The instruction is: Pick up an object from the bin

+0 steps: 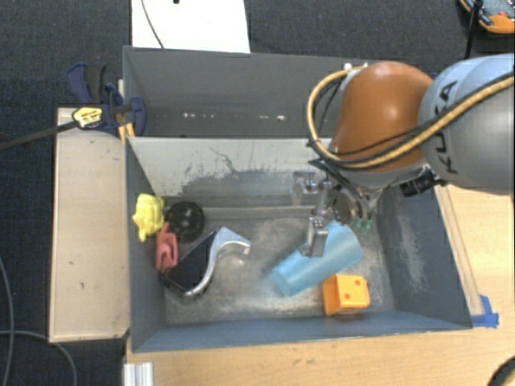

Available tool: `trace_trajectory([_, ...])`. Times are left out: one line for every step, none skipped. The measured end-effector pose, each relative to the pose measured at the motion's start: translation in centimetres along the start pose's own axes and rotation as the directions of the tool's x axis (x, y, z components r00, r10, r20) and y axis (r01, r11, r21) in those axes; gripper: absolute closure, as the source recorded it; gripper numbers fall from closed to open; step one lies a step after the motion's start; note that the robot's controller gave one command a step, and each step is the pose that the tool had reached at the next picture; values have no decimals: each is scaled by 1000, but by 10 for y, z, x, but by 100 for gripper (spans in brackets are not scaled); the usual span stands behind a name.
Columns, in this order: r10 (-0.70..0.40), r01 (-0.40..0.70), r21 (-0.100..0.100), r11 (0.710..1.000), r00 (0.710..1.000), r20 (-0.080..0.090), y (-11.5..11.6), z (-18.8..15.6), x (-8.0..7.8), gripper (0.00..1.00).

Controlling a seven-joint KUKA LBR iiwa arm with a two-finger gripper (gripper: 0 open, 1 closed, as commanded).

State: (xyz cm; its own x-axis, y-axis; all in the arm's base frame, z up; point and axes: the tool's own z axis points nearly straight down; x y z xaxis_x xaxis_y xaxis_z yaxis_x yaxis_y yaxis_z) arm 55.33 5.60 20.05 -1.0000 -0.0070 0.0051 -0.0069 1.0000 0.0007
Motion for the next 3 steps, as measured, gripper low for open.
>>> trace_trajectory([1, -1, 0, 1000, 1000, 8, 0, -4, -2, 0])
trace_trajectory([-6, 6, -1, 1000, 1000, 16, -22, 37, 12, 0])
trace_trajectory([-90, 90, 2, 996, 996, 4, -28, 72, 17, 0])
